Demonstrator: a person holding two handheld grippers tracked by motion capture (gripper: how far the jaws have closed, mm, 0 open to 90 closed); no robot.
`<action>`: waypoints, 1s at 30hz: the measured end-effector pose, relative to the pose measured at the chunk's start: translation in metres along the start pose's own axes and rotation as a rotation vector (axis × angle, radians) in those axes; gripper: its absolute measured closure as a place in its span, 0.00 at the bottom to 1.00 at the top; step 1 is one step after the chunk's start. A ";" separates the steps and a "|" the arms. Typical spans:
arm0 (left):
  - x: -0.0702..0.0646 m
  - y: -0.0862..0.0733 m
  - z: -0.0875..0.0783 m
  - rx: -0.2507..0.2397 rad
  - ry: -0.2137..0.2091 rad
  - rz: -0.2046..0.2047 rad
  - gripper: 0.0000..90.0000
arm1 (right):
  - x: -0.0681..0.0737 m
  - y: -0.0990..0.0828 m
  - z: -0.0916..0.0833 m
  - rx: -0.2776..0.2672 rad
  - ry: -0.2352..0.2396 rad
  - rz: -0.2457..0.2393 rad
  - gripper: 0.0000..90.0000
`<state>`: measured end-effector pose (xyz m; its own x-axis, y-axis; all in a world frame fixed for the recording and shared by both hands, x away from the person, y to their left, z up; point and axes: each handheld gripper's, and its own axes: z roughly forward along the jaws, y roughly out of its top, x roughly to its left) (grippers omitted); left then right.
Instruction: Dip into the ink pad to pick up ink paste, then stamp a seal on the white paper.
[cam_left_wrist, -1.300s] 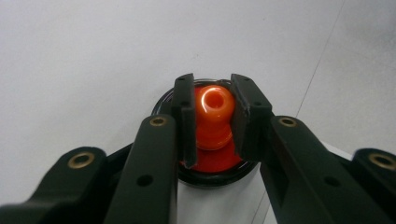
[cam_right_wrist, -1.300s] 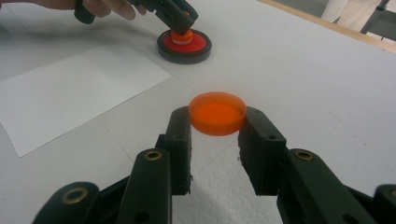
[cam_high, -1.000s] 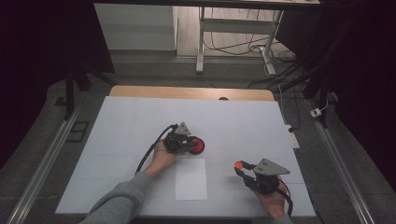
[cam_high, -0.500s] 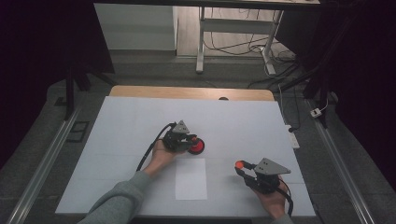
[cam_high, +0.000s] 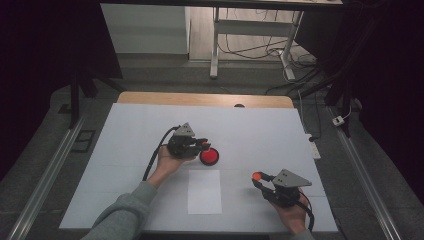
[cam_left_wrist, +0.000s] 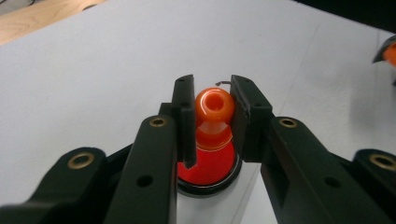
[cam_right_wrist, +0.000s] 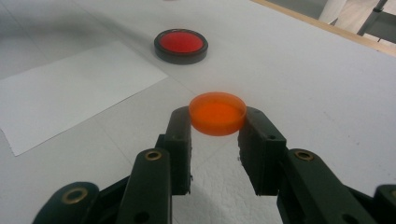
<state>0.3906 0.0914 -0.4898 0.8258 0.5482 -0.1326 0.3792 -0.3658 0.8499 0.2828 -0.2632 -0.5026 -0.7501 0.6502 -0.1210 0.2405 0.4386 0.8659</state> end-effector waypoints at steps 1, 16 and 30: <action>-0.001 0.001 -0.003 -0.008 -0.010 -0.002 0.81 | 0.000 0.000 0.000 -0.001 -0.001 0.001 0.72; -0.016 0.006 -0.038 -0.039 -0.060 0.008 0.81 | -0.002 -0.001 0.001 0.001 -0.006 0.004 0.72; -0.023 0.000 -0.051 -0.025 -0.069 0.024 0.81 | -0.002 -0.001 0.002 0.004 -0.004 0.002 0.72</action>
<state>0.3506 0.1170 -0.4612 0.8617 0.4860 -0.1457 0.3489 -0.3591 0.8656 0.2853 -0.2640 -0.5040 -0.7470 0.6537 -0.1214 0.2443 0.4397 0.8643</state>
